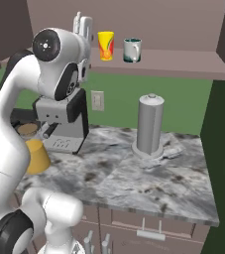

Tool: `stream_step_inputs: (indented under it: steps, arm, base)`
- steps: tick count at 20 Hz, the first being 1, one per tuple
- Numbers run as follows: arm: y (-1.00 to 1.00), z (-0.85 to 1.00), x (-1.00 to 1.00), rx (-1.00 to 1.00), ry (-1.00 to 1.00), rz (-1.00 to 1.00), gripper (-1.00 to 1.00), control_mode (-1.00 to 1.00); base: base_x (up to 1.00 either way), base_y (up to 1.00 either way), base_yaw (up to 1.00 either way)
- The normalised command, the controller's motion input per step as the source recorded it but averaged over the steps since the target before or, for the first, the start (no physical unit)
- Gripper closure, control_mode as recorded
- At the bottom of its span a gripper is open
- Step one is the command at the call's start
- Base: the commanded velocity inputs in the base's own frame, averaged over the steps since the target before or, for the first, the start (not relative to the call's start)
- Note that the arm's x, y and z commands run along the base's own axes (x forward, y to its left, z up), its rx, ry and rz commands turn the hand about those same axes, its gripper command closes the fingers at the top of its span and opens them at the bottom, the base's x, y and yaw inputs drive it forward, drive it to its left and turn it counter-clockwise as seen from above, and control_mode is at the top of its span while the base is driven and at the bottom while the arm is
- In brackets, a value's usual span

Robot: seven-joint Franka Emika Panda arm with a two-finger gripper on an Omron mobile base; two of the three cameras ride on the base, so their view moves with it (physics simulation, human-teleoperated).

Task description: There is a tray on the dining counter. Grab the cup, mug, and pitcher and place them on the tray. The pitcher may be placed next to the tray if it cannot fit the tray.

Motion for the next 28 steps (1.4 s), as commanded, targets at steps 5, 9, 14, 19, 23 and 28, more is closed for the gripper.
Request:
stream_step_inputs:
  steps: [5,9,14,19,23,28]
  arm:
    - [-0.02,0.12,0.02,0.04,-0.02,0.00,-1.00,-1.00]
    - [0.00,0.07,0.11,0.01,0.00,0.00,-1.00,-1.00]
    - [-0.01,0.01,0.22,0.01,0.00,0.02,-1.00,-1.00]
    - [0.00,0.00,0.13,0.02,0.00,0.07,-1.00,-1.00]
    - [0.00,0.00,0.13,0.02,0.00,0.07,-1.00,-1.00]
    - [0.00,0.00,0.20,0.02,0.00,0.05,-1.00,-1.00]
  base:
    - [0.00,0.00,0.00]
    - [0.00,0.00,0.00]
    - [0.00,0.00,0.00]
    - [0.00,0.00,0.00]
    - [0.00,0.00,0.00]
    - [0.00,0.00,0.00]
